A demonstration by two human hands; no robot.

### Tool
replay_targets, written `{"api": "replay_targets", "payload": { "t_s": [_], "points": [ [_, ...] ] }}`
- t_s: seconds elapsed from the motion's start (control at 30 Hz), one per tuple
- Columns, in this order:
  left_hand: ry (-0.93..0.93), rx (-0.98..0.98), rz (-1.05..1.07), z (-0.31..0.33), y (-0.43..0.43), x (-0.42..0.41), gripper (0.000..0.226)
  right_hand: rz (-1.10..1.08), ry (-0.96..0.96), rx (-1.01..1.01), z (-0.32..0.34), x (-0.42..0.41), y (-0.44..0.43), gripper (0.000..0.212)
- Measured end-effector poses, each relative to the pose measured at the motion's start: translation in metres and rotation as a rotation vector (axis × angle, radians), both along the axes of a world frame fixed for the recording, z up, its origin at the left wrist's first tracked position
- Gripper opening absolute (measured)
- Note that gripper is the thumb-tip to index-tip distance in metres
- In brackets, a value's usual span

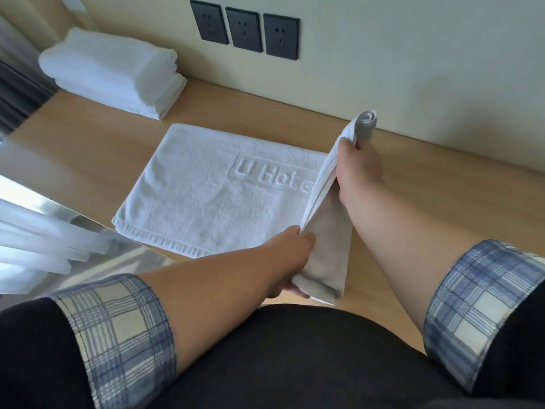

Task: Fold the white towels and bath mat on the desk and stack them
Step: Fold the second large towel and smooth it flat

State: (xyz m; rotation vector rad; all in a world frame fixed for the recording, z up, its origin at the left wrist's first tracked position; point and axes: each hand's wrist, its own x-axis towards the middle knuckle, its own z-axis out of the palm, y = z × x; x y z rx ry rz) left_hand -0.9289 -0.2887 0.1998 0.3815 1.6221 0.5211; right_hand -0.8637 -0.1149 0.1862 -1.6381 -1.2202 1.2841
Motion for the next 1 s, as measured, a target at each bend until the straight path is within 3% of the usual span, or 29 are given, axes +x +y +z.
{"api": "replay_targets", "payload": {
  "t_s": [0.07, 0.17, 0.23, 0.3, 0.5, 0.87, 1.0],
  "points": [
    [0.020, 0.057, 0.037, 0.000, -0.009, -0.026, 0.018, -0.001, -0.056, 0.063, -0.002, -0.029, -0.002, 0.015],
    [0.070, 0.180, -0.032, 0.000, -0.022, -0.071, 0.012, 0.023, -0.140, 0.194, -0.001, -0.077, -0.005, 0.032],
    [0.111, 0.234, -0.138, 0.004, -0.031, -0.104, 0.024, 0.069, -0.187, 0.253, 0.003, -0.111, -0.008, 0.039],
    [0.143, 0.260, -0.215, 0.007, -0.038, -0.139, 0.031, 0.119, -0.231, 0.272, 0.004, -0.147, -0.011, 0.041],
    [0.098, 0.339, -0.308, 0.014, -0.046, -0.243, 0.021, 0.096, -0.305, 0.304, 0.001, -0.246, -0.026, 0.041],
    [0.114, 0.226, -0.257, -0.014, -0.065, -0.392, 0.048, 0.159, -0.331, 0.269, -0.036, -0.401, -0.045, 0.034],
    [0.078, 0.082, -0.154, -0.050, -0.069, -0.428, 0.032, 0.248, -0.410, 0.170, -0.070, -0.432, -0.045, 0.026]
  ]
}}
